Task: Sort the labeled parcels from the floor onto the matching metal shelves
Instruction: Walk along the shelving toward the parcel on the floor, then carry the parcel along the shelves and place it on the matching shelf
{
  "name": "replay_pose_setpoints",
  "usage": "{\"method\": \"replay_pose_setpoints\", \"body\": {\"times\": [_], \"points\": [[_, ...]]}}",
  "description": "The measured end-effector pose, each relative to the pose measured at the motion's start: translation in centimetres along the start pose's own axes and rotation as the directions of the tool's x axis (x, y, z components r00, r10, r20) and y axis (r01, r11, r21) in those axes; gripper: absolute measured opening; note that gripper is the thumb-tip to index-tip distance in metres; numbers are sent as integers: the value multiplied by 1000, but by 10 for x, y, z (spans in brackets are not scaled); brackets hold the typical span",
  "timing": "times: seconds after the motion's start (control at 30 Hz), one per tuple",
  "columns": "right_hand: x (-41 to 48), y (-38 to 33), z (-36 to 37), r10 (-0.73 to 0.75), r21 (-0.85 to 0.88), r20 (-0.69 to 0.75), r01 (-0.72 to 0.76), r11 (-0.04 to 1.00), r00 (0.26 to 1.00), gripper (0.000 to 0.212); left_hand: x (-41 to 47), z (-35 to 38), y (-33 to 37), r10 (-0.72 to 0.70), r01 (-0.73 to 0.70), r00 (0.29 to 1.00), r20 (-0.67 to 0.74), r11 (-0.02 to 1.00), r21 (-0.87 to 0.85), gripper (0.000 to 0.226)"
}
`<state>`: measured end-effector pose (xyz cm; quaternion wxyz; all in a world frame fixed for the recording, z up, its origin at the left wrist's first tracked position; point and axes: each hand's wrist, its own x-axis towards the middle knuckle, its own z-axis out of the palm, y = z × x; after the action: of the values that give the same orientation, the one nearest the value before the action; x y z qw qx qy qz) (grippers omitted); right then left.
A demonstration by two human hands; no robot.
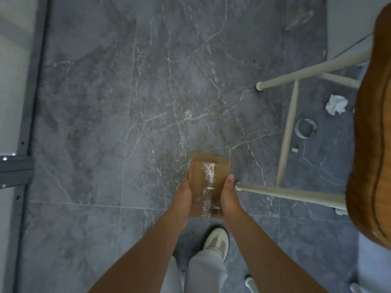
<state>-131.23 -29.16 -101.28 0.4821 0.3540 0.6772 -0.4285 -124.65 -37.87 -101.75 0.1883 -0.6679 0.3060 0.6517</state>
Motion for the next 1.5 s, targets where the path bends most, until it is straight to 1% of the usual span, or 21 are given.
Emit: {"method": "replay_pose_setpoints", "body": {"times": [0.17, 0.27, 0.43, 0.5, 0.57, 0.63, 0.67, 0.73, 0.8, 0.9, 1.0, 1.03, 1.1, 1.17, 1.23, 1.3, 1.37, 1.4, 1.43, 1.47, 1.5], "points": [[-64, -29, 3, -32, -28, 17, 32, 999, 999, 71, -57, -10, 22, 6, -6, 1000, 17, 999, -33, 64], [-109, -55, 5, -65, -62, 32, 67, 996, 997, 67, -104, -19, 47, 50, -49, 998, 25, 997, -58, 63], [-193, -95, 19, -115, -140, 29, 118, 983, 993, 73, -189, -49, 92, 97, -96, 995, 5, 995, -41, 49], [-230, -112, 23, -137, -133, 36, 141, 981, 990, 73, -215, -65, 110, 153, -153, 988, 23, 988, 6, 47], [-259, -122, 27, -166, -132, 44, 171, 976, 985, 74, -239, -81, 124, 222, -222, 975, 27, 975, 0, 36], [-286, -125, 34, -156, -89, 67, 161, 983, 986, 77, -266, -98, 131, 247, -247, 969, 22, 969, -18, 35], [-303, -125, 39, -134, -26, 110, 138, 990, 985, 78, -281, -105, 133, 285, -285, 958, 13, 958, -11, 36], [-336, -123, 48, -124, 108, 188, 105, 989, 974, 75, -309, -116, 132, 422, -420, 906, -40, 906, 46, 41], [-369, -123, 52, -130, 152, 241, 94, 984, 962, 71, -339, -126, 132, 527, -516, 844, -101, 849, 115, 50], [-413, -135, 48, -174, 128, 285, 142, 982, 943, 76, -388, -133, 133, 600, -583, 790, -126, 799, 144, 57], [-459, -162, 37, -260, 75, 317, 249, 966, 912, 79, -442, -133, 144, 608, -616, 765, -213, 787, 37, 63], [-478, -173, 32, -289, 48, 326, 290, 956, 900, 78, -465, -134, 149, 611, -626, 753, -244, 779, 18, 62], [-514, -192, 20, -346, 5, 375, 372, 928, 860, 71, -505, -140, 157, 642, -653, 729, -235, 756, 40, 64], [-540, -204, 9, -420, 2, 445, 468, 884, 791, 61, -540, -149, 162, 698, -701, 683, -215, 709, 72, 71], [-569, -210, 1, -470, -1, 536, 558, 830, 701, 48, -577, -162, 165, 736, -746, 641, -219, 664, 46, 70], [-588, -213, 1, -509, -12, 583, 633, 774, 634, 36, -600, -172, 170, 736, -760, 626, -260, 650, 12, 73], [-617, -215, 5, -543, -5, 628, 700, 714, 558, 35, -614, -187, 171, 725, -766, 623, -294, 641, -43, 79], [-635, -215, 6, -554, -1, 645, 726, 687, 526, 35, -609, -197, 173, 726, -776, 617, -304, 626, -78, 88], [-651, -217, 8, -559, 4, 668, 749, 662, 491, 35, -618, -205, 171, 706, -763, 634, -314, 636, -111, 98], [-665, -219, 10, -556, 1, 685, 763, 646, 470, 35, -645, -207, 165, 706, -763, 640, -304, 630, -143, 97], [-681, -220, 12, -551, -7, 703, 779, 627, 450, 35, -666, -212, 161, 698, -758, 648, -305, 632, -162, 82]]}}
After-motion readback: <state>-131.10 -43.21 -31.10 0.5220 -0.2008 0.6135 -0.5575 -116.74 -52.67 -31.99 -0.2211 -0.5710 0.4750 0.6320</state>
